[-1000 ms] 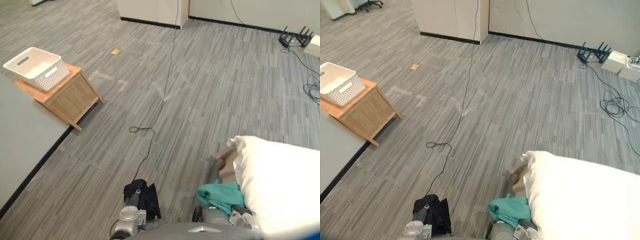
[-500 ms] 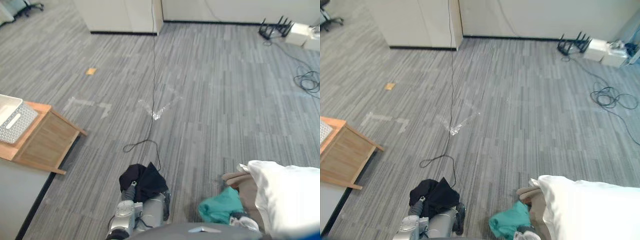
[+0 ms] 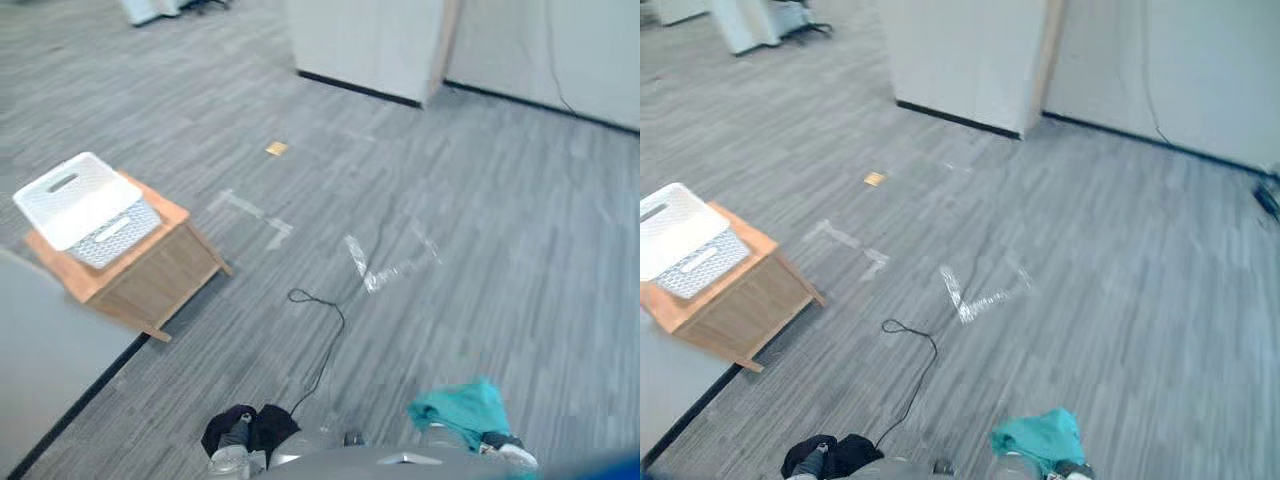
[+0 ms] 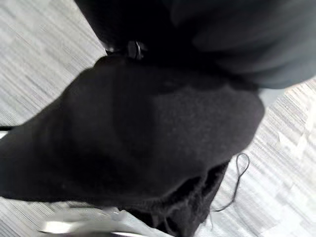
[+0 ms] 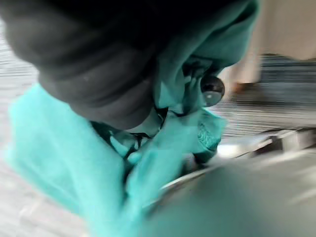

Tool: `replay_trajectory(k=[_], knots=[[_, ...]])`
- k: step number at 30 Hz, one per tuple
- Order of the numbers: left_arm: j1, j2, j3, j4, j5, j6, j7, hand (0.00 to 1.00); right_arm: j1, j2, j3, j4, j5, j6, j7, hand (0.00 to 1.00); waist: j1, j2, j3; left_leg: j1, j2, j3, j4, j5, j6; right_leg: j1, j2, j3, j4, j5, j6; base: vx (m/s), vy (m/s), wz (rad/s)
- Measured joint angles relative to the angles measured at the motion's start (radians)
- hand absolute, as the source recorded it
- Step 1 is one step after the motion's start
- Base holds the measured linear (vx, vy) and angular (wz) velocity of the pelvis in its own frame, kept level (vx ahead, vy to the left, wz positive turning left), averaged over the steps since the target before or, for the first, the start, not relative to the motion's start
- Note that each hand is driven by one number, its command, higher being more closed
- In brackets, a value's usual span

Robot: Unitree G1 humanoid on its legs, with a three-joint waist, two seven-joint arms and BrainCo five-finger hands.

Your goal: Tidy the bed and pick cloth on bed and put in laundry

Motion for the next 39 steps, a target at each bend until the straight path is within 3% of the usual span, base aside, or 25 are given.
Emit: replay_trajectory(k=[3, 5, 7, 8, 10, 12, 14, 15, 17, 19, 20, 23, 25, 26, 27, 28, 29, 30, 31, 32, 33, 34, 35, 37, 39], knots=[[-0.017, -0.01, -0.005, -0.009, -0.001, -0.01, 0.0, 1.0, 0.003, 0.012, -0.014, -0.019, 0.007, -0.001, -0.004, 1.0, -0.009, 0.002, 0.003, 0.057, 0.042, -0.109, -0.017, -0.052, -0.031, -0.091, 0.038, 0.068, -0.392, 0.003, 0.001, 0.15, -0.169, 1.33], [-0.021, -0.024, 0.015, -0.022, -0.003, -0.013, 0.004, 1.0, 0.01, 0.019, 0.011, -0.039, 0.02, 0.002, -0.004, 1.0, -0.005, 0.004, 0.007, 0.08, 0.089, -0.155, -0.004, -0.121, -0.049, -0.14, 0.064, 0.079, -0.678, 0.153, -0.031, -0.07, -0.325, 0.66], [-0.027, -0.051, 0.041, -0.027, -0.003, -0.014, 0.005, 1.0, 0.017, 0.008, 0.015, -0.047, 0.02, 0.002, -0.003, 1.0, -0.008, 0.016, 0.01, 0.096, 0.138, -0.173, 0.0, -0.156, -0.068, -0.133, 0.103, 0.067, -0.683, 0.24, -0.054, 0.39, -0.319, 0.33], [-0.031, -0.086, 0.087, -0.041, -0.004, -0.032, 0.002, 1.0, 0.015, -0.001, 0.017, -0.061, 0.02, 0.003, -0.006, 1.0, 0.006, 0.056, 0.018, 0.113, 0.179, -0.13, 0.007, -0.106, -0.109, -0.152, 0.126, 0.046, -0.559, 0.145, -0.093, 0.62, -0.304, 0.18], [-0.032, -0.108, 0.095, -0.044, -0.005, -0.044, -0.001, 1.0, 0.024, 0.008, 0.023, -0.06, 0.02, 0.009, -0.004, 1.0, 0.001, 0.041, 0.026, 0.141, 0.185, -0.117, 0.036, -0.05, -0.127, -0.147, 0.11, 0.031, -0.445, 0.068, -0.11, 0.6, -0.287, 0.36], [-0.032, -0.123, 0.119, -0.046, -0.004, -0.054, -0.003, 1.0, 0.044, 0.009, 0.04, -0.067, 0.02, 0.01, -0.003, 1.0, -0.001, 0.039, 0.018, 0.09, 0.203, -0.116, 0.198, -0.025, -0.144, -0.092, 0.118, -0.006, -0.432, -0.005, -0.126, 0.48, -0.249, 0.49], [-0.039, -0.133, 0.141, -0.052, -0.006, -0.052, -0.007, 1.0, 0.046, 0.008, 0.053, -0.082, 0.019, 0.01, -0.002, 1.0, -0.017, 0.048, 0.017, -0.084, 0.222, -0.114, 0.576, 0.062, -0.193, -0.011, 0.149, -0.043, -0.489, -0.049, -0.143, 0.27, -0.202, 0.37], [-0.039, -0.134, 0.163, -0.072, -0.011, -0.051, -0.009, 1.0, 0.046, 0.005, 0.053, -0.094, 0.02, 0.01, -0.005, 1.0, -0.005, 0.06, 0.027, -0.194, 0.267, -0.095, 0.814, 0.137, -0.213, 0.065, 0.186, -0.059, -0.542, -0.058, -0.159, 0.29, -0.191, -0.02], [-0.034, -0.134, 0.188, -0.103, -0.045, -0.052, -0.005, 1.0, 0.059, 0.004, 0.061, -0.097, 0.02, 0.01, -0.014, 1.0, 0.02, 0.055, 0.035, -0.286, 0.329, -0.007, 1.009, 0.124, -0.194, 0.184, 0.22, -0.06, -0.619, -0.068, -0.176, 0.34, -0.137, -0.17], [-0.029, -0.135, 0.189, -0.132, -0.071, -0.055, 0.003, 1.0, 0.055, 0.002, 0.097, -0.096, 0.018, 0.009, -0.016, 1.0, 0.025, 0.03, 0.033, -0.385, 0.337, 0.106, 0.999, 0.061, -0.189, 0.31, 0.217, -0.056, -0.734, -0.085, -0.186, 0.37, -0.044, -0.12], [-0.03, -0.135, 0.188, -0.131, -0.074, -0.056, 0.003, 1.0, 0.047, 0.001, 0.092, -0.095, 0.018, 0.01, -0.016, 1.0, 0.025, 0.03, 0.035, -0.406, 0.336, 0.133, 0.961, 0.039, -0.187, 0.328, 0.216, -0.052, -0.752, -0.074, -0.167, 0.24, 0.053, -0.19], [-0.04, -0.135, 0.172, -0.132, -0.08, -0.061, 0.008, 1.0, 0.015, 0.0, 0.087, -0.079, 0.017, 0.01, -0.015, 1.0, 0.048, 0.026, 0.035, -0.448, 0.28, 0.273, 0.62, -0.026, -0.172, 0.408, 0.178, -0.047, -0.823, -0.076, -0.128, -0.03, 0.17, -0.24], [-0.043, -0.134, 0.154, -0.135, -0.081, -0.061, 0.009, 1.0, 0.004, 0.005, 0.088, -0.076, 0.015, 0.01, -0.014, 1.0, 0.05, 0.018, 0.039, -0.448, 0.219, 0.377, 0.299, 0.042, -0.148, 0.469, 0.139, -0.071, -0.863, -0.084, -0.113, 0.08, 0.261, 0.08], [-0.043, -0.133, 0.154, -0.137, -0.085, -0.062, 0.008, 1.0, 0.002, 0.007, 0.089, -0.071, 0.009, 0.01, -0.015, 1.0, 0.055, 0.013, 0.039, -0.447, 0.201, 0.408, 0.229, 0.137, -0.095, 0.491, 0.122, -0.074, -0.872, -0.086, -0.111, 0.36, 0.295, 0.11], [-0.044, -0.126, 0.152, -0.138, -0.083, -0.06, 0.007, 1.0, -0.001, 0.008, 0.093, -0.055, 0.006, 0.01, -0.015, 1.0, 0.064, -0.012, 0.025, -0.439, 0.165, 0.438, 0.212, 0.118, -0.05, 0.495, 0.097, -0.069, -0.876, -0.078, -0.106, 0.52, 0.363, 0.21], [-0.046, -0.123, 0.15, -0.135, -0.077, -0.057, 0.009, 1.0, -0.007, 0.026, 0.098, -0.048, -0.001, 0.009, -0.014, 1.0, 0.063, -0.01, 0.007, -0.438, 0.143, 0.439, 0.211, 0.103, -0.026, 0.494, 0.08, -0.061, -0.889, -0.022, -0.107, 0.53, 0.497, 0.37], [-0.046, -0.123, 0.165, -0.137, -0.084, -0.059, 0.012, 1.0, -0.021, 0.035, 0.092, -0.045, -0.001, 0.011, -0.014, 1.0, 0.07, -0.008, 0.009, -0.466, 0.172, 0.471, 0.318, 0.069, 0.026, 0.511, 0.086, -0.025, -0.902, 0.085, -0.088, 0.38, 0.459, 0.4], [-0.046, -0.121, 0.17, -0.14, -0.085, -0.06, 0.013, 1.0, -0.023, 0.04, 0.09, -0.044, -0.001, 0.013, -0.013, 1.0, 0.074, -0.009, 0.009, -0.476, 0.186, 0.482, 0.363, 0.06, 0.039, 0.516, 0.088, -0.014, -0.902, 0.109, -0.085, 0.27, 0.508, 0.34], [-0.041, -0.113, 0.193, -0.155, -0.1, -0.062, 0.015, 1.0, -0.032, 0.067, 0.087, -0.039, -0.004, 0.018, -0.009, 1.0, 0.102, -0.021, 0.005, -0.51, 0.209, 0.537, 0.479, 0.024, 0.049, 0.539, 0.09, 0.025, -0.881, 0.187, -0.04, 0.23, 0.404, 0.5], [-0.007, -0.116, 0.181, -0.147, -0.102, -0.057, 0.025, 1.0, 0.012, 0.071, 0.066, -0.032, -0.012, 0.019, -0.002, 1.0, 0.096, -0.033, -0.06, -0.441, 0.132, 0.509, 0.227, 0.03, 0.06, 0.508, 0.082, 0.047, -0.749, 0.21, -0.01, 0.24, 0.411, 0.52], [-0.004, -0.116, 0.182, -0.146, -0.106, -0.058, 0.026, 1.0, 0.011, 0.071, 0.06, -0.027, -0.013, 0.016, -0.001, 1.0, 0.097, -0.036, -0.065, -0.425, 0.116, 0.501, 0.217, 0.012, 0.059, 0.499, 0.078, 0.051, -0.709, 0.212, -0.005, 0.28, 0.366, 1.21], [-0.007, -0.084, 0.161, -0.116, -0.1, -0.055, 0.022, 1.0, 0.007, 0.067, 0.039, -0.01, -0.021, 0.012, 0.007, 1.0, 0.075, -0.076, -0.078, -0.361, 0.031, 0.448, 0.165, -0.007, 0.049, 0.45, 0.036, 0.078, -0.498, 0.28, 0.061, 0.18, 0.273, 1.18], [-0.009, -0.074, 0.146, -0.106, -0.098, -0.053, 0.021, 1.0, 0.005, 0.06, 0.028, -0.004, -0.024, 0.011, 0.008, 1.0, 0.062, -0.082, -0.076, -0.327, 0.001, 0.418, 0.147, -0.016, 0.039, 0.411, 0.028, 0.112, -0.376, 0.335, 0.112, 0.16, 0.313, 1.6], [-0.025, -0.063, 0.134, -0.056, -0.097, -0.039, 0.024, 1.0, 0.015, 0.021, 0.013, -0.001, -0.029, 0.009, 0.007, 1.0, 0.042, -0.049, -0.046, -0.186, -0.028, 0.322, 0.116, -0.051, 0.037, 0.207, 0.025, 0.147, 0.086, 0.316, 0.11, -0.03, 0.209, 1.12], [-0.027, -0.065, 0.129, -0.03, -0.081, -0.031, 0.026, 1.0, 0.046, 0.007, 0.011, -0.025, -0.027, 0.007, 0.006, 1.0, 0.024, -0.016, -0.036, -0.069, -0.029, 0.244, 0.053, -0.051, 0.036, 0.086, 0.005, 0.089, 0.216, 0.217, 0.048, -0.15, 0.093, 1.11]])
